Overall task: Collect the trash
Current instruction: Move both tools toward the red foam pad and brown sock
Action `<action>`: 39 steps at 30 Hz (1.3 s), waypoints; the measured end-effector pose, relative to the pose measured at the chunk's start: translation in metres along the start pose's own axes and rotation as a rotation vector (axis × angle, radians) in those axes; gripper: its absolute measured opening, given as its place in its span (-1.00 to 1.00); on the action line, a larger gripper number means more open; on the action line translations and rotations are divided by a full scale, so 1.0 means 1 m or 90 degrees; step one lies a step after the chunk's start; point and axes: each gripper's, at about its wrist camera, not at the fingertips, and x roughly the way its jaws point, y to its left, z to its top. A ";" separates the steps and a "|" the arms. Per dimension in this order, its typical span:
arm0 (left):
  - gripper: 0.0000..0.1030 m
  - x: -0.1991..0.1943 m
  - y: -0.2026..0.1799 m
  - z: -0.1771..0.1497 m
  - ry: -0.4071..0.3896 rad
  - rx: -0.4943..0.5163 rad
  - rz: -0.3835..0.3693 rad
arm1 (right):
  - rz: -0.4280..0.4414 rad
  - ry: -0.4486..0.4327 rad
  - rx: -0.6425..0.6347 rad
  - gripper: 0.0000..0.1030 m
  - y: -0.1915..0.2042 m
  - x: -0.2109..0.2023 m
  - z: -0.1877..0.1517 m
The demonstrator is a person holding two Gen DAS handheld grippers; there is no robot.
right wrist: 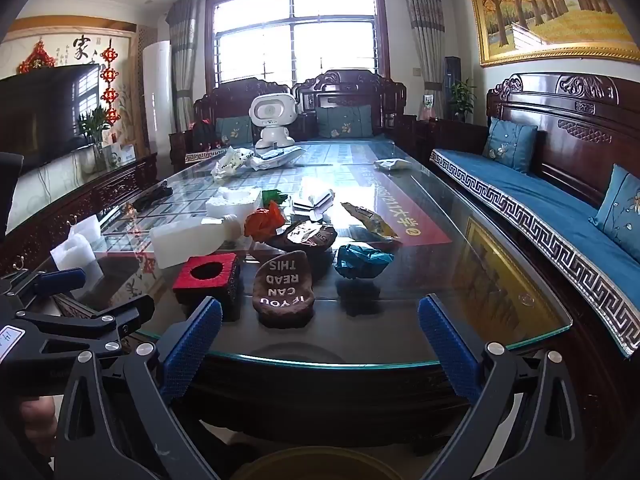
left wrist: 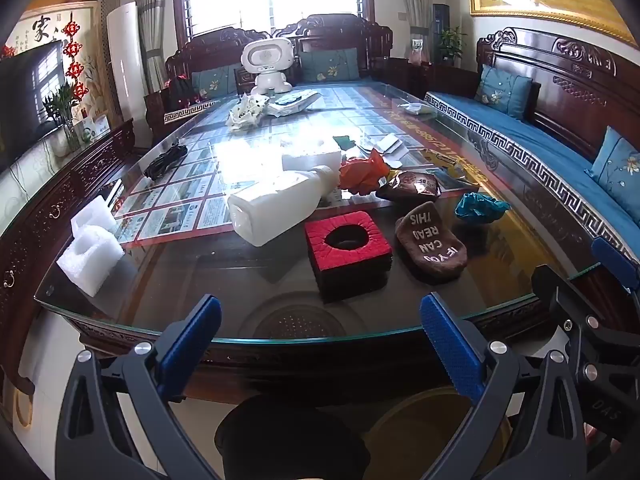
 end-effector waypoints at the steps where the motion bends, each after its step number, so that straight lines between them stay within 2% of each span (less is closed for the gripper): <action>1: 0.93 0.000 0.000 0.000 0.000 -0.001 0.000 | 0.001 -0.002 0.002 0.84 0.000 0.000 0.000; 25: 0.93 0.008 -0.001 -0.002 0.014 -0.006 -0.018 | 0.002 -0.003 0.009 0.84 -0.002 0.000 0.000; 28: 0.93 0.012 0.001 -0.001 0.021 -0.012 -0.028 | -0.005 0.002 0.021 0.84 -0.005 0.004 -0.001; 31: 0.93 0.015 0.007 -0.001 0.026 -0.032 -0.061 | -0.008 0.008 0.031 0.84 -0.009 0.006 -0.002; 35: 0.93 0.020 0.009 -0.002 0.029 -0.036 -0.069 | -0.005 0.008 0.023 0.84 -0.009 0.008 -0.003; 39: 0.93 0.021 0.006 -0.002 0.010 -0.028 -0.048 | 0.002 0.007 0.008 0.84 -0.006 0.011 -0.004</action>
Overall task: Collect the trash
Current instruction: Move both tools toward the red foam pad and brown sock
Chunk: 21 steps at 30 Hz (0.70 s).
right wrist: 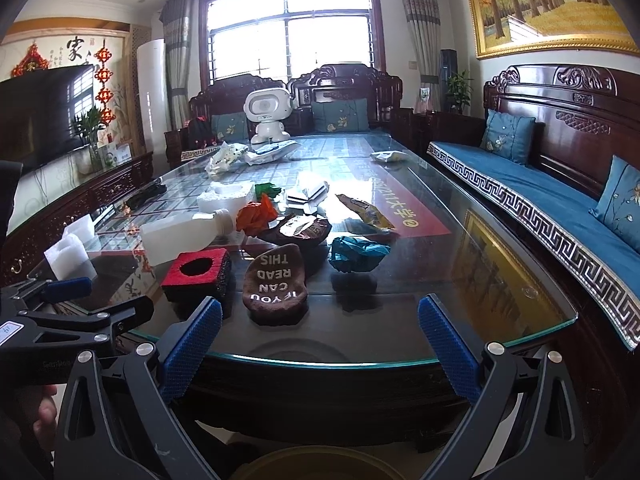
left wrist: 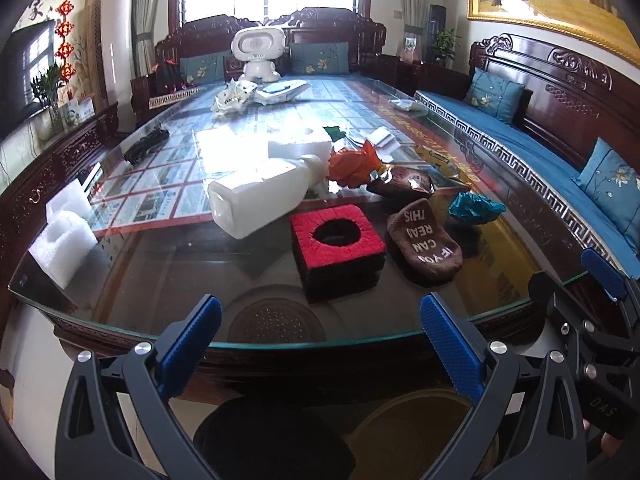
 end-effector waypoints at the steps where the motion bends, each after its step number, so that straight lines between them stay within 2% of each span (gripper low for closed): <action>1: 0.93 0.000 0.000 0.002 -0.003 -0.002 0.002 | 0.000 -0.001 -0.003 0.84 0.001 0.001 0.000; 9: 0.93 -0.007 -0.002 0.007 -0.066 0.015 0.007 | 0.006 0.001 0.003 0.84 -0.004 0.008 0.002; 13: 0.93 -0.010 0.003 0.007 -0.093 -0.009 -0.035 | 0.005 0.002 0.005 0.84 -0.005 0.009 0.002; 16: 0.93 -0.013 0.010 0.005 -0.117 -0.052 -0.073 | 0.007 0.002 0.004 0.84 -0.006 0.008 0.002; 18: 0.93 -0.010 0.013 0.007 -0.096 -0.075 -0.075 | 0.005 0.003 0.005 0.84 -0.006 0.009 0.002; 21: 0.93 -0.004 0.010 0.012 -0.060 -0.053 -0.061 | 0.008 0.004 0.007 0.84 -0.006 0.009 0.001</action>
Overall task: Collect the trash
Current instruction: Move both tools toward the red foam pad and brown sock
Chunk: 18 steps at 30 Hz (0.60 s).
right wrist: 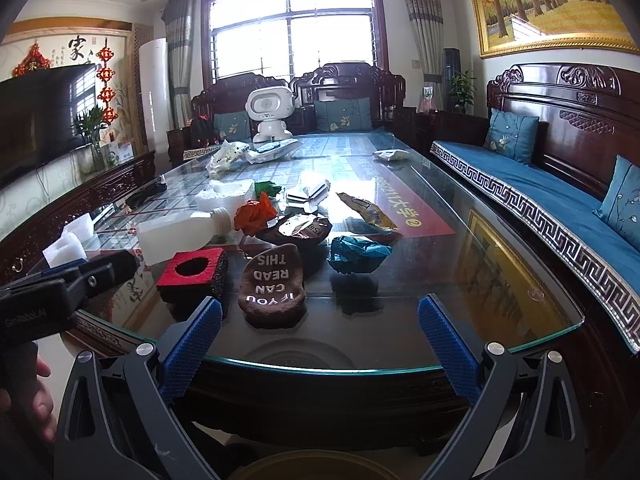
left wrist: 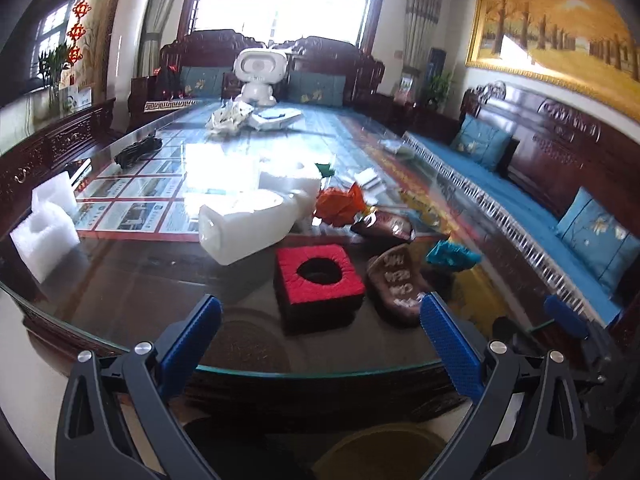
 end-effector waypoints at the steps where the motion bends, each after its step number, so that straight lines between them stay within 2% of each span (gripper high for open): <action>1: 0.93 0.002 -0.003 0.000 0.007 0.014 0.008 | 0.000 -0.001 -0.001 0.84 0.000 0.000 0.000; 4: 0.93 0.004 -0.008 -0.002 0.023 0.041 0.035 | 0.002 0.000 -0.004 0.84 0.001 0.000 0.000; 12: 0.93 0.002 0.000 -0.001 0.037 0.010 0.006 | 0.004 0.001 -0.010 0.84 0.004 0.001 0.002; 18: 0.93 0.006 -0.001 0.004 0.040 0.022 0.022 | 0.007 0.003 -0.013 0.84 0.006 0.003 0.002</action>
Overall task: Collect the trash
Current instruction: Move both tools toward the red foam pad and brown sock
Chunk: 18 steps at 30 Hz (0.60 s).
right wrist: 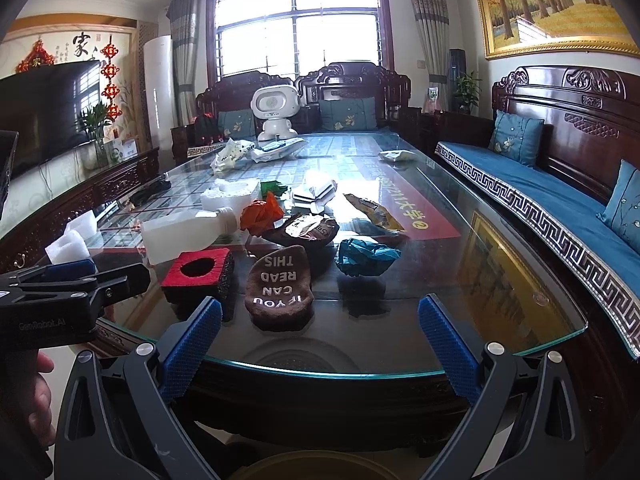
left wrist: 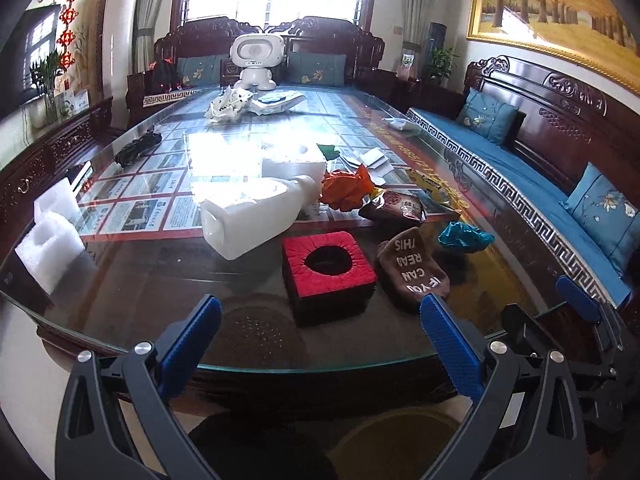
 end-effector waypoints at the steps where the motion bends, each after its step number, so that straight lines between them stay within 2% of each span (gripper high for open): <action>1: 0.93 0.001 -0.001 0.001 0.000 0.002 0.002 | 0.000 0.001 -0.001 0.84 0.000 0.001 0.000; 18: 0.93 0.007 -0.009 0.013 -0.022 0.033 0.003 | 0.004 0.009 -0.001 0.84 -0.001 0.018 0.009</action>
